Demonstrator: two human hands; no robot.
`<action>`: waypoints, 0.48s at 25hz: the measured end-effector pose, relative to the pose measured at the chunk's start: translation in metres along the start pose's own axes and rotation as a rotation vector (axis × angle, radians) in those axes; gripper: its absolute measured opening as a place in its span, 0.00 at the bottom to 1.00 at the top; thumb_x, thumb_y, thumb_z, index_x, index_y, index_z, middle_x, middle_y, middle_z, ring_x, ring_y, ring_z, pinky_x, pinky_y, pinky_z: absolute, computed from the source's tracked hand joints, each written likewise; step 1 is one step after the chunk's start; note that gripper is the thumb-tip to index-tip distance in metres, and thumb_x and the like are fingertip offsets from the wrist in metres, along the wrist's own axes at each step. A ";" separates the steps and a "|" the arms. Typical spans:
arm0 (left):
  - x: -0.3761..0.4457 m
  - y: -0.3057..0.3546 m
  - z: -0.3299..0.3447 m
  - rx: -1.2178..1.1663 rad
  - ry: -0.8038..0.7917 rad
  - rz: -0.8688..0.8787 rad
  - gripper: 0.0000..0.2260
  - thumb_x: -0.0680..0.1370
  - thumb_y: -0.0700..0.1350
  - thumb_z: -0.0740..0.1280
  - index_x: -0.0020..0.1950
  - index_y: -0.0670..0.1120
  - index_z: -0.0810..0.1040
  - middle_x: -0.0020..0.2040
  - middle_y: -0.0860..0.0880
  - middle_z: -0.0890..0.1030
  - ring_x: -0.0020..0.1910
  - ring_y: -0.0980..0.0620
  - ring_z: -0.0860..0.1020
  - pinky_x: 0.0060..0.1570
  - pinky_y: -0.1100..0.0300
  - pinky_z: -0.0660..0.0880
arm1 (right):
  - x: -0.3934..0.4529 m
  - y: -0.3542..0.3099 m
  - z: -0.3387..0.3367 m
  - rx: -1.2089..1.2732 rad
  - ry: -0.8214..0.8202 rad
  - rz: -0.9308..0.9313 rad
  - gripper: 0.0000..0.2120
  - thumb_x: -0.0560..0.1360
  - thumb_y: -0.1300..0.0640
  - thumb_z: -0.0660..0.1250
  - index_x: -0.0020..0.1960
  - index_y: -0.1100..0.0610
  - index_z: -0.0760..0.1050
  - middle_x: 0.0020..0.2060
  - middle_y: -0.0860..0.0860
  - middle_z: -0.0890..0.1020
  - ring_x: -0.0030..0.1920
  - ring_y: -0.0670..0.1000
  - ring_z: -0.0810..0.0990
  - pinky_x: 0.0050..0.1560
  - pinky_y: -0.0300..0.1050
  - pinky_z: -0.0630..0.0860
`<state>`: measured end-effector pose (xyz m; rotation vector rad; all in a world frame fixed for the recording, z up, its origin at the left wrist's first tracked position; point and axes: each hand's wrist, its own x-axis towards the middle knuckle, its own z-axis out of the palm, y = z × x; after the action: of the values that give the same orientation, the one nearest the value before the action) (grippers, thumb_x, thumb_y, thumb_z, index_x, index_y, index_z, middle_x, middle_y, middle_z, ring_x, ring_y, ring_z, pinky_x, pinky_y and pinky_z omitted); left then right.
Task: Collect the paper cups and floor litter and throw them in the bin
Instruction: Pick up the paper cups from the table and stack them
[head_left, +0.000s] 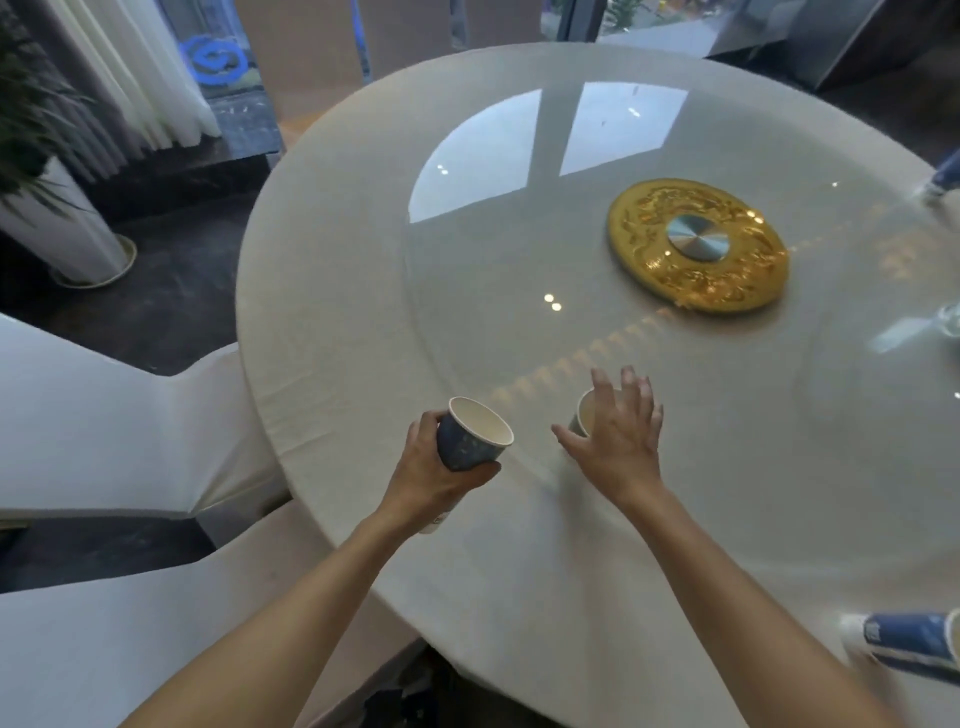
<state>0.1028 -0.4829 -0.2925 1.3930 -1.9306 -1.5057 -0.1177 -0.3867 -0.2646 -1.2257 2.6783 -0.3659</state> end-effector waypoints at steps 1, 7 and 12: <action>-0.002 0.001 0.004 0.006 -0.015 0.004 0.33 0.66 0.52 0.84 0.64 0.57 0.70 0.61 0.54 0.73 0.57 0.57 0.78 0.49 0.62 0.75 | 0.000 0.008 0.000 0.018 -0.058 0.072 0.44 0.72 0.42 0.74 0.80 0.52 0.56 0.80 0.60 0.54 0.81 0.63 0.49 0.77 0.64 0.51; -0.015 0.006 0.015 0.072 -0.121 0.033 0.35 0.68 0.48 0.84 0.67 0.54 0.66 0.64 0.50 0.71 0.60 0.51 0.78 0.46 0.69 0.75 | -0.005 0.034 0.000 0.219 -0.125 0.121 0.39 0.72 0.47 0.73 0.78 0.53 0.60 0.67 0.58 0.67 0.68 0.62 0.69 0.62 0.55 0.72; -0.027 0.010 0.018 0.149 -0.178 0.078 0.35 0.68 0.49 0.83 0.68 0.52 0.68 0.62 0.52 0.72 0.59 0.51 0.79 0.47 0.64 0.78 | -0.031 0.039 -0.040 0.429 0.061 0.201 0.39 0.71 0.45 0.73 0.77 0.51 0.60 0.60 0.51 0.65 0.61 0.56 0.72 0.59 0.52 0.75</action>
<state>0.0975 -0.4512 -0.2827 1.2626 -2.2191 -1.5217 -0.1360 -0.3327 -0.2360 -0.8248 2.5506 -0.8988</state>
